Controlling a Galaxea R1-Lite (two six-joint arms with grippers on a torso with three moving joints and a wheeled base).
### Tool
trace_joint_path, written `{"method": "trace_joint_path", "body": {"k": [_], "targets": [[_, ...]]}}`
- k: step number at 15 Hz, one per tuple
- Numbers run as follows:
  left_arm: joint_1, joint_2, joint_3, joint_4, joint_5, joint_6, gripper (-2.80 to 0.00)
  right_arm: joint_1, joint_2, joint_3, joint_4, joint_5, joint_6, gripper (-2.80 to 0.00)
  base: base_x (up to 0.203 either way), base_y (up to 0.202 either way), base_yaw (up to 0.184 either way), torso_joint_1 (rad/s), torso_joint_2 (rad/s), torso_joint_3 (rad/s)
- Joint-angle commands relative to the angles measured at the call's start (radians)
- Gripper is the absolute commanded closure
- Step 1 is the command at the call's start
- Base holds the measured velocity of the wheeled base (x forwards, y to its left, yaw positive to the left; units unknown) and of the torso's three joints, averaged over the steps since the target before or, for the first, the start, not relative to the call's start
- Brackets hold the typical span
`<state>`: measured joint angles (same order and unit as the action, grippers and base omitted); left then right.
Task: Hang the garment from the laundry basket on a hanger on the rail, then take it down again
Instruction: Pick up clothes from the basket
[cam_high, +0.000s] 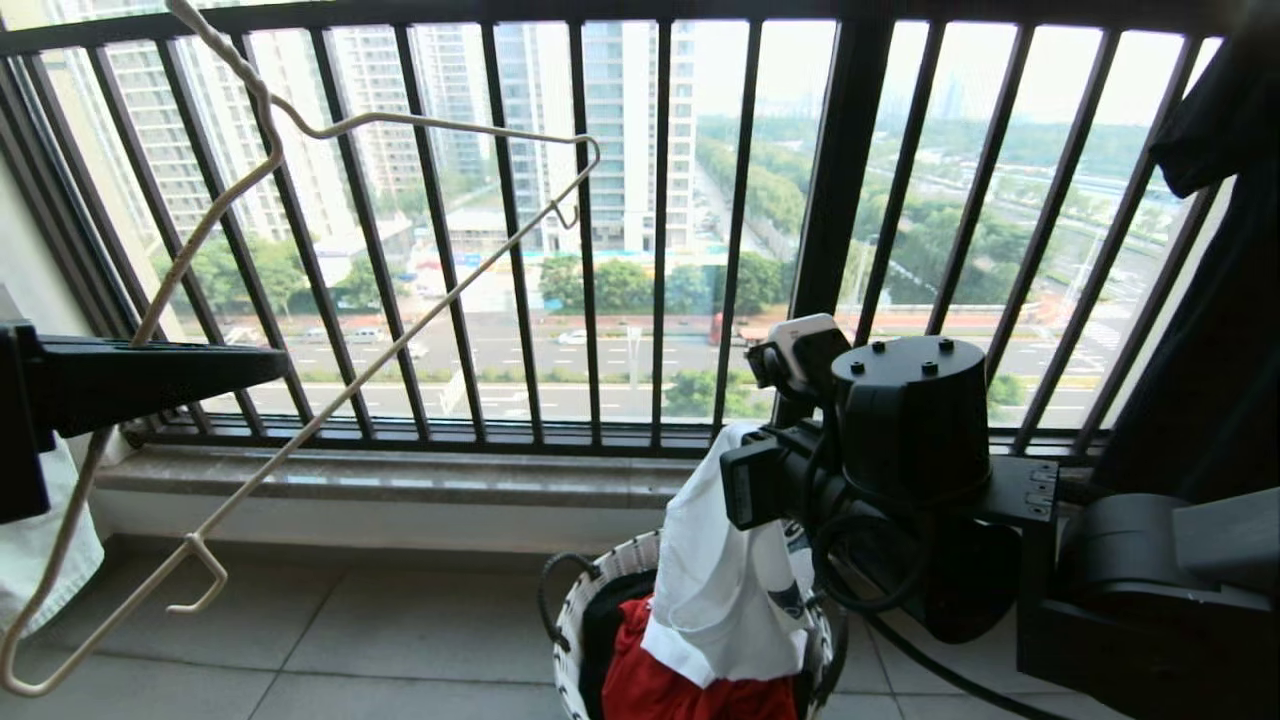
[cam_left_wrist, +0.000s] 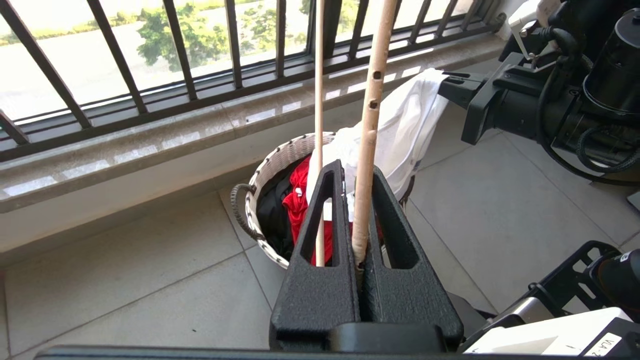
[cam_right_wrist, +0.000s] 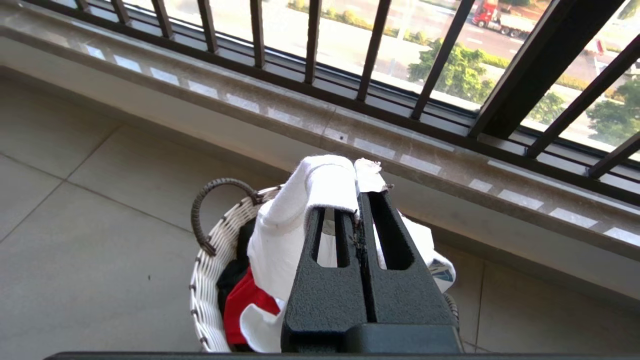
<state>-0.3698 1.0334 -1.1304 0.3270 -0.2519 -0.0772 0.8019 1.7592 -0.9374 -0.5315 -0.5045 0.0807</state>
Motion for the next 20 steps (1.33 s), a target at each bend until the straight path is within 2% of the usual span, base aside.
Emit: {"method": "trace_joint_path", "body": {"k": [1, 8, 11, 13, 16, 20], "targets": [[0.000, 0.001, 0.000, 0.001, -0.002, 0.001, 0.00, 0.000, 0.010, 0.000, -0.005, -0.003, 0.001, 0.00, 0.000, 0.000, 0.000, 0.002, -0.04, 0.015], [0.000, -0.023, 0.027, 0.001, -0.008, 0.005, 0.00, 0.000, 0.013, -0.004, -0.007, -0.002, 0.001, 0.00, 0.000, 0.000, 0.000, 0.001, 0.00, 0.033], [0.000, -0.046, 0.049, 0.001, -0.009, 0.047, 0.00, -0.001, 0.006, -0.048, -0.002, -0.002, 0.004, 0.00, 0.000, 0.000, 0.000, 0.000, 0.00, 0.000], [0.000, -0.050, 0.057, 0.000, -0.009, 0.050, 0.00, -0.001, 0.011, -0.092, 0.013, -0.003, 0.005, 0.00, 0.000, 0.000, 0.000, 0.000, 0.00, 0.000], [0.002, -0.032, 0.037, 0.004, 0.008, 0.041, 0.00, -0.007, -0.003, -0.209, 0.171, 0.000, 0.018, 0.00, 0.000, 0.000, 0.000, 0.000, 0.00, 0.000], [0.003, -0.031, 0.011, 0.040, 0.074, 0.040, 0.00, -0.007, -0.016, -0.367, 0.436, 0.007, 0.087, 0.00, 0.000, 0.000, 0.000, 0.000, 0.00, 0.000]]}}
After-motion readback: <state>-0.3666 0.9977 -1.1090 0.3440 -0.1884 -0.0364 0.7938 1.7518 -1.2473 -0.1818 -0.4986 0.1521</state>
